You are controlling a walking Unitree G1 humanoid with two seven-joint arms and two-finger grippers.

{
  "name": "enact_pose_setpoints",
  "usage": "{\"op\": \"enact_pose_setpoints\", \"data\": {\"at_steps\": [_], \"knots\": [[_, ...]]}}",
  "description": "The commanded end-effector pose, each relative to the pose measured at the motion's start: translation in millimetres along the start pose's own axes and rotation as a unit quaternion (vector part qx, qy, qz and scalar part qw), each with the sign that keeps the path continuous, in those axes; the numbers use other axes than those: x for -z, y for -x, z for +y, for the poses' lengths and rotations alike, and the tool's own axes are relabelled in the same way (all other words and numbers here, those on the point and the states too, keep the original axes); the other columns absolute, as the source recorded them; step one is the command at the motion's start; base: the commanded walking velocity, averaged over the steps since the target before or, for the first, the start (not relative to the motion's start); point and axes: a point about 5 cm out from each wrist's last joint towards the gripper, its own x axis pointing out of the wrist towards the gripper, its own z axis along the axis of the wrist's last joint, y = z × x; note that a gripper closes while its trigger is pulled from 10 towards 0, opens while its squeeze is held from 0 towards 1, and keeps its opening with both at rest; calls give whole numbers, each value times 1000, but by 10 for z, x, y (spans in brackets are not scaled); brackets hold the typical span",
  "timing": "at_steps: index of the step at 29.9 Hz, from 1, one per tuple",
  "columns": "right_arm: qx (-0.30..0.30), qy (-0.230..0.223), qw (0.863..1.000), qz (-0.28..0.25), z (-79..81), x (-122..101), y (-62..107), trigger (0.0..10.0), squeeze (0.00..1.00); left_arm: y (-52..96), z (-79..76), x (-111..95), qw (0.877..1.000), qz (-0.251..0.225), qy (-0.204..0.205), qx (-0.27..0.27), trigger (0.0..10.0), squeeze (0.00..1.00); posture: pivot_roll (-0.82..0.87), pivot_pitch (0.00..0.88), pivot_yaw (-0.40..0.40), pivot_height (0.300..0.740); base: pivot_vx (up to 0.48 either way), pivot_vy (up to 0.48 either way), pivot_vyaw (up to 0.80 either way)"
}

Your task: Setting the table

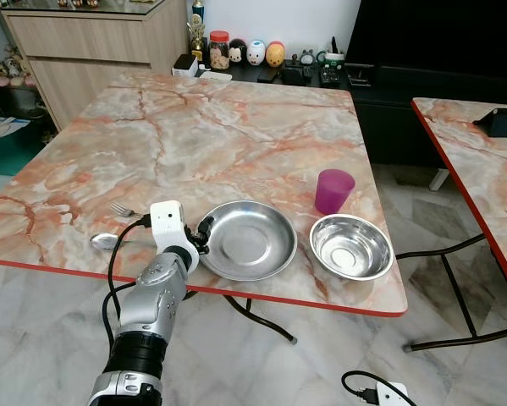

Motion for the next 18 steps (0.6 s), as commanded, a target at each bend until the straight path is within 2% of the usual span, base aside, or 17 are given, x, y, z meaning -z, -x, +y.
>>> {"op": "enact_pose_setpoints", "data": {"at_steps": [1,13,18], "knots": [[1,2,1000,2,-18,10,3,10000,0,-17,8,-25,1000,-2,-12,-7,10000,0,130,0,-39,727,0,0,0],[-1,5,1000,3,-18,7,3,10000,0,-31,24,3,1000,2,-26,-14,10000,0,130,0,-41,727,0,0,0],[-2,4,1000,3,-17,7,2,10000,0,-45,4,47,999,22,-38,-2,10000,0,127,0,-38,727,0,0,0]]}}
